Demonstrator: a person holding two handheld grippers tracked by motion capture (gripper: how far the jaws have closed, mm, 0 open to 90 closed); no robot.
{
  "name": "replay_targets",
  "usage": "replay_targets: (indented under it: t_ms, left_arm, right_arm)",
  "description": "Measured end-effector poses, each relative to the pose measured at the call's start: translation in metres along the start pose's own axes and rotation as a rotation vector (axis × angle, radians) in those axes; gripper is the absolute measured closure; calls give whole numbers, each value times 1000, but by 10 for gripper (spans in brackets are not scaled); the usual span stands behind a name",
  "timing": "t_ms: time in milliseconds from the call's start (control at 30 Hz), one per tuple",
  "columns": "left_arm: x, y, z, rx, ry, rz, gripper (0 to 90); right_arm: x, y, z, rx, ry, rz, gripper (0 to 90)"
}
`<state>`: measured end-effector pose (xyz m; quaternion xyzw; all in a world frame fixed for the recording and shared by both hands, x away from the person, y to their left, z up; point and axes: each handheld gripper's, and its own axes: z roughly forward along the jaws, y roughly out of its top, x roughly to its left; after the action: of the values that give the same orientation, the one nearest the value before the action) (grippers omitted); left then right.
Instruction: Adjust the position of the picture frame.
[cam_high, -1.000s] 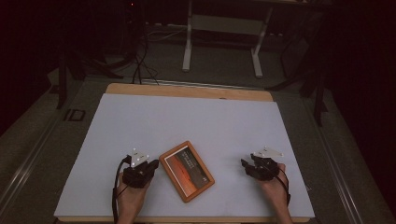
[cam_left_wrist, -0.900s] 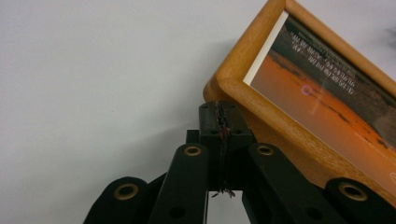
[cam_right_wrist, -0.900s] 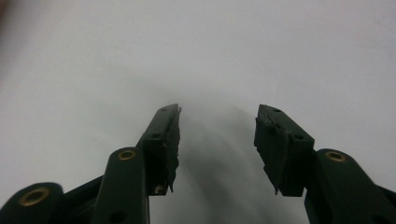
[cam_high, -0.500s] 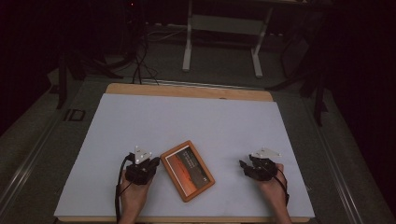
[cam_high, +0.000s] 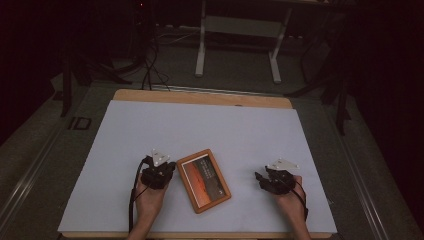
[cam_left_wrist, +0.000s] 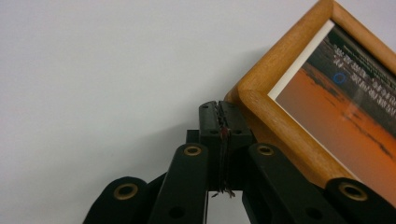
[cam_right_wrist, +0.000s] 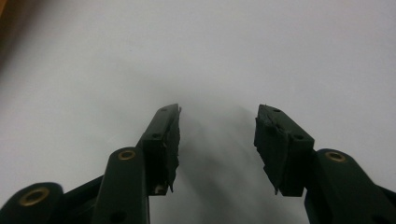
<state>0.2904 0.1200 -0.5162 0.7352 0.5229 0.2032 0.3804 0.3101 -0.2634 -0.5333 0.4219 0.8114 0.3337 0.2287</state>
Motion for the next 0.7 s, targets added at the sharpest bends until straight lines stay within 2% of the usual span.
replay_targets:
  t_ms: [67,167,267,333,400,700]
  left_arm:
    - [-1,3,4,-5,-3,6,894]
    - [1,6,11,-16,-38,-22,894]
    - [2,14,18,-24,-74,-25,894]
    - [2,16,20,-30,-82,-25,894]
    - [-1,25,28,-23,-91,2,895]
    - [-9,41,49,-25,-131,40,895]
  right_arm:
    - [-1,0,0,-1,-3,1,497]
    - [-2,0,-1,0,-6,2,499]
    - [-1,0,-1,-2,-4,0,499]
    - [0,0,0,-1,-3,-2,499]
    - [0,0,-1,-1,-5,-5,499]
    - [1,1,0,-4,-1,-4,501]
